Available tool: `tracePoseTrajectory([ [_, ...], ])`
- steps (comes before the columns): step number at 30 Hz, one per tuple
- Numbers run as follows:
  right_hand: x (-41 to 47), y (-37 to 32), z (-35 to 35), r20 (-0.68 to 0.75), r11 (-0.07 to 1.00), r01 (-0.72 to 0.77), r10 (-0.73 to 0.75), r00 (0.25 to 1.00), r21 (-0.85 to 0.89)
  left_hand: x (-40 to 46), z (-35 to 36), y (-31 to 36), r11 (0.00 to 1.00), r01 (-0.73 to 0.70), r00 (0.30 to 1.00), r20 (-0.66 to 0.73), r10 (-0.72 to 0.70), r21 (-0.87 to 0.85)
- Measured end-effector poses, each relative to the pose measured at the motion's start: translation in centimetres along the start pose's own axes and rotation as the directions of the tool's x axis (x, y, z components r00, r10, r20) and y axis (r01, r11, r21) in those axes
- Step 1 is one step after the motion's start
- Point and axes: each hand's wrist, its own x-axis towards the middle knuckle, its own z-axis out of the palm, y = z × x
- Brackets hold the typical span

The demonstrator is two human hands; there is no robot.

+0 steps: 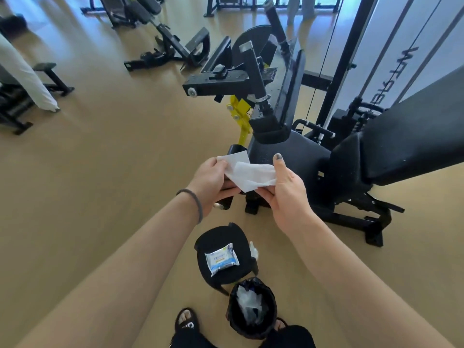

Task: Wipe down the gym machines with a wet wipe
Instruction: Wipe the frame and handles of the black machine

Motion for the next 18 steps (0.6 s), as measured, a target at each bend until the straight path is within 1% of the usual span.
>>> tracePoseTrajectory([
  [2,1.1,0.5,1.1,-0.017,0.997,0.063,-0.064,0.998,-0.054,1.9,-0.8,0.5,1.000,0.016,1.000,0.002,-0.016,-0.020],
  [4,2.3,0.9,2.6,-0.046,0.991,0.108,-0.112,0.993,-0.081,4.2,-2.0,1.1,0.996,0.056,0.998,-0.003,-0.056,-0.074],
  [7,4.3,1.9,5.2,-0.125,0.992,0.125,-0.125,0.984,-0.014,8.0,-4.4,2.4,0.965,0.114,0.993,0.049,-0.106,-0.235],
  [9,5.5,3.1,7.4,-0.206,0.993,0.114,-0.103,0.973,0.040,10.8,-6.0,3.4,0.960,0.102,0.990,0.118,-0.073,-0.261],
  [12,7.2,4.9,10.9,-0.318,0.997,0.064,-0.046,0.947,0.047,14.8,-7.7,4.8,0.987,0.037,0.968,0.252,0.003,-0.155],
  [13,7.6,5.4,11.9,-0.331,0.998,0.046,-0.030,0.943,0.040,15.8,-8.3,5.4,0.994,0.017,0.955,0.297,0.017,-0.111],
  [16,8.4,5.3,14.7,-0.308,1.000,-0.011,0.015,0.951,0.015,18.3,-9.5,7.3,1.000,-0.022,0.913,0.407,0.028,-0.020],
  [18,8.4,4.7,16.0,-0.262,1.000,-0.012,0.017,0.965,0.018,19.2,-9.9,8.5,0.999,-0.036,0.886,0.463,0.024,0.016],
])
